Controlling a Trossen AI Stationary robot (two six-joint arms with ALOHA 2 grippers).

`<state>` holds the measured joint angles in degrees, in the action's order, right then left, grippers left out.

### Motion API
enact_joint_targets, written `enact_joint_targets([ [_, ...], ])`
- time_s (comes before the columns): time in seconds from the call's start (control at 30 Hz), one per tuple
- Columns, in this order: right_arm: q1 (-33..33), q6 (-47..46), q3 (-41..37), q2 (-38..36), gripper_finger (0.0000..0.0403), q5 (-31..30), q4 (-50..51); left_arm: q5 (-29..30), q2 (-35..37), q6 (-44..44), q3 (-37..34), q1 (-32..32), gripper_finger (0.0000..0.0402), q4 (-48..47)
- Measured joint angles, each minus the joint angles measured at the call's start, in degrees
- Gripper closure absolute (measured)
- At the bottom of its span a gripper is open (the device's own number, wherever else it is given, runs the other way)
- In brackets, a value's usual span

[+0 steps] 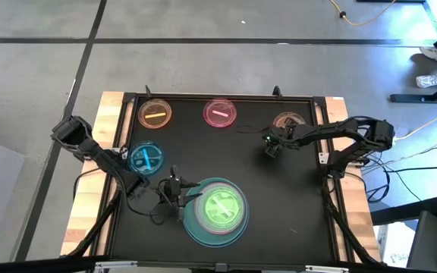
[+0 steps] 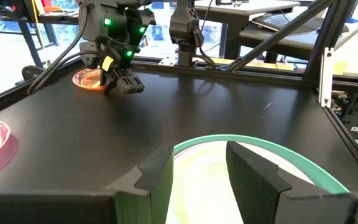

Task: Stack plastic plates
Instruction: Stack the right orange plate on top of the light green plate

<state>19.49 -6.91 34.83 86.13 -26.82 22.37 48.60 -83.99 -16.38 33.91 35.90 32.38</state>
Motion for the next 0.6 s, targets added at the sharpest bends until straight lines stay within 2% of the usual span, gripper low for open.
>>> enact_joint_targets([
  [0.2, 0.02, 3.24, -0.04, 0.01, 0.0398, 1.33, -0.52, 0.0, 0.0, 0.02, 0.0, 0.0, 0.026, 0.0],
  [0.4, -1.25, 4.92, -0.11, -0.23, 0.0395, 1.41, -1.16, 0.16, 0.0, 0.02, 0.0, -0.02, 0.026, 0.0],
  [0.6, -7.98, 5.89, 0.77, -1.64, 0.0398, 2.69, -1.12, 0.22, 0.0, 0.22, 0.0, -0.73, 0.026, 0.0],
])
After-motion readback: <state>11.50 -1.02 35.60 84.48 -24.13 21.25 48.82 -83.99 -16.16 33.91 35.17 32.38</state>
